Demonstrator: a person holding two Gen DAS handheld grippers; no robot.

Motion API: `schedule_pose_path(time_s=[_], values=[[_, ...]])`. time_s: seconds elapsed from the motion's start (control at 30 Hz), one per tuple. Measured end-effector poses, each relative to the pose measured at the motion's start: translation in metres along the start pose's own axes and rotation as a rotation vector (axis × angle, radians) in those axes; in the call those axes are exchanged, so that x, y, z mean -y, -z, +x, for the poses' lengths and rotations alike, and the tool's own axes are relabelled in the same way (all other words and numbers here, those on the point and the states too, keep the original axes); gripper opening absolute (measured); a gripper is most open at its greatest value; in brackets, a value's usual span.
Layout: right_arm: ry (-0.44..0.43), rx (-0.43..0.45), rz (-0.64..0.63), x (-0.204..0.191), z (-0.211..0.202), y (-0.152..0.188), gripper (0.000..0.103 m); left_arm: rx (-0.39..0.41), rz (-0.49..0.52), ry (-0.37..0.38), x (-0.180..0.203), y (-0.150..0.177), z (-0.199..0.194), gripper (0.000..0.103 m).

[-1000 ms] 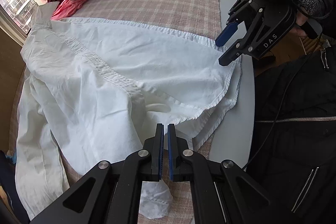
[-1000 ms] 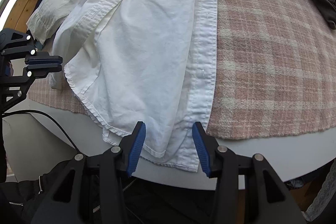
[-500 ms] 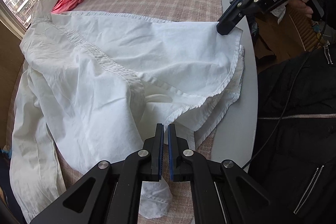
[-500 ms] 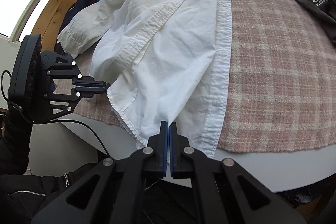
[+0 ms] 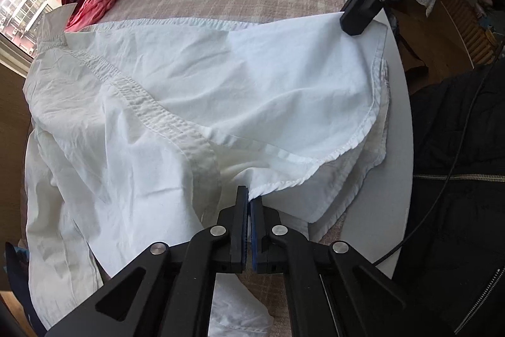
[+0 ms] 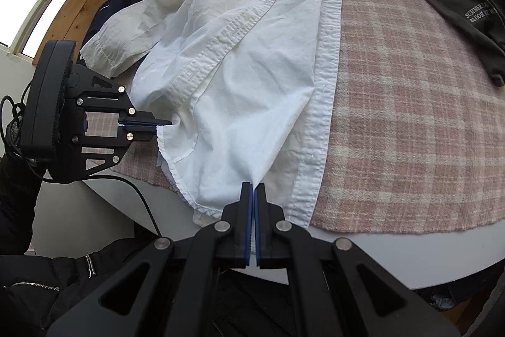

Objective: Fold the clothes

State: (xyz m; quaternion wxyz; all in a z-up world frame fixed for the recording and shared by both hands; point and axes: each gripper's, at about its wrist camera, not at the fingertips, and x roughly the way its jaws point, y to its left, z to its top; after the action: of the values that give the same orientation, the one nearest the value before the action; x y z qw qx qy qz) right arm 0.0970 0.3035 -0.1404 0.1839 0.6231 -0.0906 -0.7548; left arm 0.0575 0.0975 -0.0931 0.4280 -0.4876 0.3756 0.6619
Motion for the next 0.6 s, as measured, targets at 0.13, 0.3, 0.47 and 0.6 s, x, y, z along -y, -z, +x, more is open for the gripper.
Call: schedule_pose_path(time_s=[0.13,0.3,0.47,0.6], values=[[0.004,0.023,-0.020,0.002,-0.033,0.000,0.001,0.070,0.014,0.047,0.005,-0.009,-0.036,0.001],[0.034,-0.031,0.023,0.026,-0.025,0.016,0.001,0.081,0.061,0.136,0.025,-0.019,-0.037,0.004],[0.030,-0.115,0.088,0.053,0.022,0.020,0.001,0.004,0.000,0.051,0.010,-0.005,-0.019,0.007],[-0.012,-0.110,0.097,0.052,0.024,0.017,0.001,-0.045,-0.048,-0.004,0.001,0.006,-0.009,0.014]])
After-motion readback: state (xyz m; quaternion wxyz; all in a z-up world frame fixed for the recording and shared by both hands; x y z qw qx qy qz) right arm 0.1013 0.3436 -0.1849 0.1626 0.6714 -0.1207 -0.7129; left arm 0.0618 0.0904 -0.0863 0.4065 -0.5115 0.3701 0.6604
